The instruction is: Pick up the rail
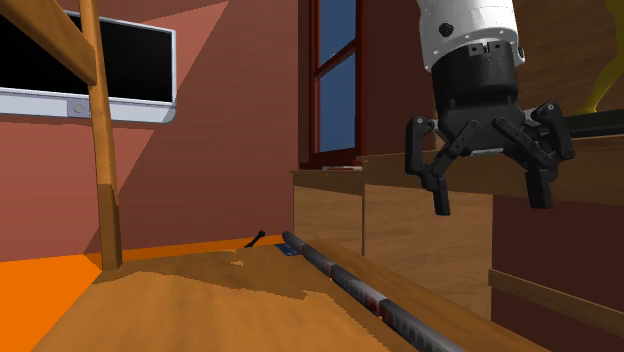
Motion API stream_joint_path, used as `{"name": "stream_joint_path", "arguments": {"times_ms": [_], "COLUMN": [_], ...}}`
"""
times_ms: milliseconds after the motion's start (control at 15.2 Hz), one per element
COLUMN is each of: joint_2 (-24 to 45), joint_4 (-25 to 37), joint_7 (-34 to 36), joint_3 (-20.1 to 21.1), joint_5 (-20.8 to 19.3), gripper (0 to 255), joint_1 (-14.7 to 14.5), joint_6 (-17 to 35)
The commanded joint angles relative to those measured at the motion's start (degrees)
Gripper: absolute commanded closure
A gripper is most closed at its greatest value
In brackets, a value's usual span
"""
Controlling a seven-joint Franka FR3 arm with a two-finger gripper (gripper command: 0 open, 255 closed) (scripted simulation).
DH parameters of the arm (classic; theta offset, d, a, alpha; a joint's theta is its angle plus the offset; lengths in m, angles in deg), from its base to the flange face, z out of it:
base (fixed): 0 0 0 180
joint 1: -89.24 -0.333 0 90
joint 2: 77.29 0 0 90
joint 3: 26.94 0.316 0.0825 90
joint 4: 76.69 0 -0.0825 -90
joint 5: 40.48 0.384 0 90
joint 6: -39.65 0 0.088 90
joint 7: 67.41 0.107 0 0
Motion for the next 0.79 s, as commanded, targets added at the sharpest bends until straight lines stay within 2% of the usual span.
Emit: {"name": "stream_joint_path", "arguments": {"times_ms": [0,726], "joint_2": [0.0,13.9], "joint_4": [0.0,3.0], "joint_7": [0.0,-4.1], "joint_3": [0.0,5.8], "joint_5": [0.0,4.6], "gripper": [0,0], "joint_1": [0.0,-7.8], "joint_6": [0.0,15.7]}}
